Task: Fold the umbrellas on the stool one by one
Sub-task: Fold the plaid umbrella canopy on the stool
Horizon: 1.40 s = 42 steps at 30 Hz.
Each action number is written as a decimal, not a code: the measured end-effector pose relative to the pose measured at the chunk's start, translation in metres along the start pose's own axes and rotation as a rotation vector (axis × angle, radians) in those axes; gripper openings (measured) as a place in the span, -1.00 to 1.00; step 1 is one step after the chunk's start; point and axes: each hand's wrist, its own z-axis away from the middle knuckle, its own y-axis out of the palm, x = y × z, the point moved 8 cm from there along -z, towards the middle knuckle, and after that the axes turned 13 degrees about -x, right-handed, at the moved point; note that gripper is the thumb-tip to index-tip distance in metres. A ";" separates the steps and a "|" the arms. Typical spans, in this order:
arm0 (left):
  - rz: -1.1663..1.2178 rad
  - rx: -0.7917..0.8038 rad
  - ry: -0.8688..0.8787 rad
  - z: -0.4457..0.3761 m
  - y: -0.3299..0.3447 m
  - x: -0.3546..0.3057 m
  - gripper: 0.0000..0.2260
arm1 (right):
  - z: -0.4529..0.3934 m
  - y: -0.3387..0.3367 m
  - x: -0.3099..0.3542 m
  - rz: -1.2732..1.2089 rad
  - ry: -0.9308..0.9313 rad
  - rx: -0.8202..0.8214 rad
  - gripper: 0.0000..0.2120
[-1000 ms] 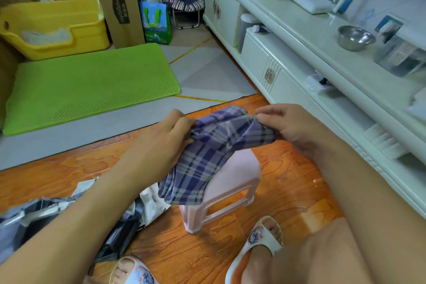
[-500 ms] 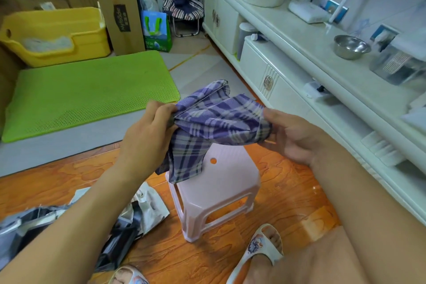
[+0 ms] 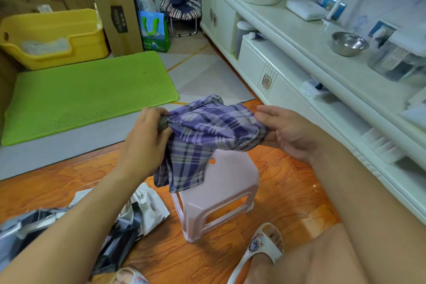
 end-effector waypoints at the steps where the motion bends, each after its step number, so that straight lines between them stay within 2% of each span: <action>1: 0.023 0.001 -0.016 0.000 0.000 0.002 -0.73 | 0.000 -0.001 0.000 -0.034 0.018 0.000 -0.67; 5: 0.008 0.017 -0.033 0.001 0.003 0.004 -0.76 | 0.000 -0.006 0.016 -0.530 0.032 -0.005 -0.79; 6: 0.002 0.025 -0.038 0.002 0.005 0.003 -0.76 | -0.003 -0.007 0.014 -0.559 0.045 -0.042 -0.80; 9: -0.008 0.020 -0.074 0.005 0.008 0.003 -0.76 | -0.010 -0.012 0.003 -0.341 0.003 -0.206 -0.84; 10: -0.010 0.009 -0.083 0.006 0.007 0.004 -0.76 | -0.011 -0.011 0.001 -0.315 0.010 -0.208 -0.85; 14: 0.029 -0.034 -0.156 0.007 0.005 0.010 -0.77 | -0.004 -0.001 -0.008 -0.148 0.122 -0.050 -0.68; 16: 0.080 -0.034 -0.242 0.006 0.008 0.017 -0.80 | -0.004 0.000 -0.012 -0.091 0.084 -0.061 -0.64; 18: 0.186 -0.006 -0.385 0.006 0.016 0.024 -0.85 | -0.008 -0.006 -0.001 -0.171 -0.017 -0.147 -0.65; 21: 0.426 0.018 -0.594 0.006 0.031 0.025 -0.90 | -0.007 -0.013 0.023 -0.285 -0.150 -0.184 -0.75; 27: 0.916 -0.111 -0.800 -0.019 0.050 -0.009 -0.90 | 0.003 -0.018 0.051 -0.366 -0.348 -0.230 -0.82; 29: 1.081 -0.048 -0.875 -0.023 0.064 -0.014 -0.95 | 0.006 -0.019 0.056 -0.363 -0.388 -0.226 -0.84; 31: 1.138 0.044 -0.988 -0.015 0.082 -0.013 -0.82 | 0.002 -0.021 0.053 -0.310 -0.401 -0.233 -0.85; 35: 0.953 0.183 -1.212 0.030 0.121 0.030 -0.78 | -0.022 -0.015 0.027 -0.131 -0.362 -0.236 -0.86; 39: 0.648 0.252 -1.225 0.077 0.134 0.079 -0.87 | -0.044 0.010 -0.025 0.235 -0.208 -0.127 -0.87; 40: 0.602 0.236 -1.194 0.081 0.134 0.087 -0.89 | -0.046 0.015 -0.037 0.301 -0.153 -0.095 -0.88; 42: 0.289 0.271 -0.942 0.075 0.125 0.097 -0.86 | -0.049 0.019 -0.053 0.370 -0.071 -0.064 -0.90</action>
